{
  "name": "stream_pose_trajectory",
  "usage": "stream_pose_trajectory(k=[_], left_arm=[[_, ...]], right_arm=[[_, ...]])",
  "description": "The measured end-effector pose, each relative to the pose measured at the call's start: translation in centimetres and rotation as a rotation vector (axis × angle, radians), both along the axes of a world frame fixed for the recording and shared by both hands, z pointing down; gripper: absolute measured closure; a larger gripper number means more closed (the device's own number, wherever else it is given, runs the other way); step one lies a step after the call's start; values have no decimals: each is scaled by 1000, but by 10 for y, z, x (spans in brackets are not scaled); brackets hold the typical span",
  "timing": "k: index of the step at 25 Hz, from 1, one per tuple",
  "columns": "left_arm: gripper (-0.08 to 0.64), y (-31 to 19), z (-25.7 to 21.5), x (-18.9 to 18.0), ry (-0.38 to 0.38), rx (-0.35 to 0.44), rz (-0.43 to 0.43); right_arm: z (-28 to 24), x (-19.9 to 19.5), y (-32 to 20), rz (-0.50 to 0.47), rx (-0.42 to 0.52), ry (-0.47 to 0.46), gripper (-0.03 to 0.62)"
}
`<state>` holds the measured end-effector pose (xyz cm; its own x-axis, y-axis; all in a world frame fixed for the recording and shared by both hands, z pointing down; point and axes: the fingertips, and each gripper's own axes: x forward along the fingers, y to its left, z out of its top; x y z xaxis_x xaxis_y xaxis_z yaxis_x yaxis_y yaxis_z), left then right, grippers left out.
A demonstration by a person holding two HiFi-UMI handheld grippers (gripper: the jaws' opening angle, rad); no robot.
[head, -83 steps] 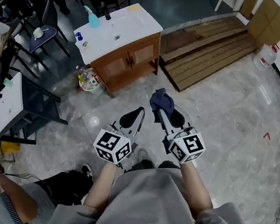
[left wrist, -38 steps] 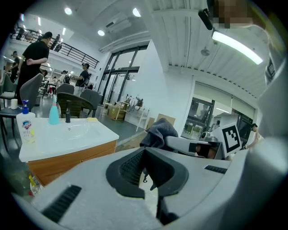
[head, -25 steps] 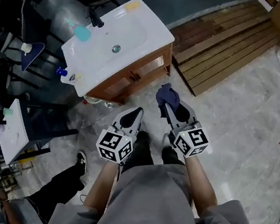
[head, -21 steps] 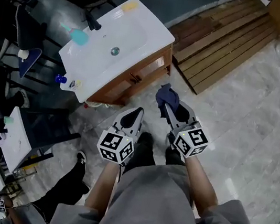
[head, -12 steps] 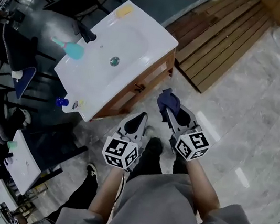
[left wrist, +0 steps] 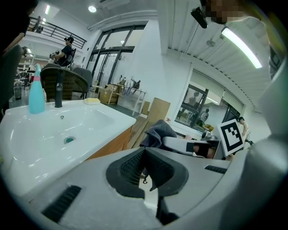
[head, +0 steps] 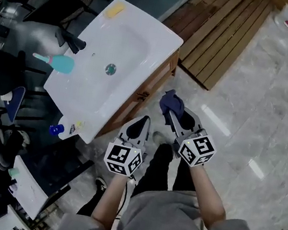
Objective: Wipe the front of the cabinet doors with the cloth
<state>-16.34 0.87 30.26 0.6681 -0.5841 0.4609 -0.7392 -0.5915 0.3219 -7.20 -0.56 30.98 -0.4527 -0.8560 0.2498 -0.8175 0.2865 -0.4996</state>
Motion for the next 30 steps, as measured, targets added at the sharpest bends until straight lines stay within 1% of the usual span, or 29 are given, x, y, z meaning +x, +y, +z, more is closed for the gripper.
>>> stream_pose_trajectory(k=[4,9,13,17,23,28,30], left_arm=[[554,-13,25,-2,-7,-15,-7],[554,-25,50,0,-23,-28,-25],[554,-32,61,-4,-36,-27,-46],[554,-37,69,-11,-38,-26,-64],[554,-41,92,-18,-33,-31,-76],[554,-46,115,-22,-33,-20,-82],[554,-48,124,-25,-37,-12,-85]], right_arm=[[22,-3,-8,-11,-2,0,502],[51,-13,-15,-102,19,81,502],[62,-21,-23,-153,37,80,502],[69,-24,-33,-172,53,92,503],[101,-35,-42,-219,72,167,503],[135,-59,-44,-304,93,219,503],[150,-68,-48,-324,105,236,503]])
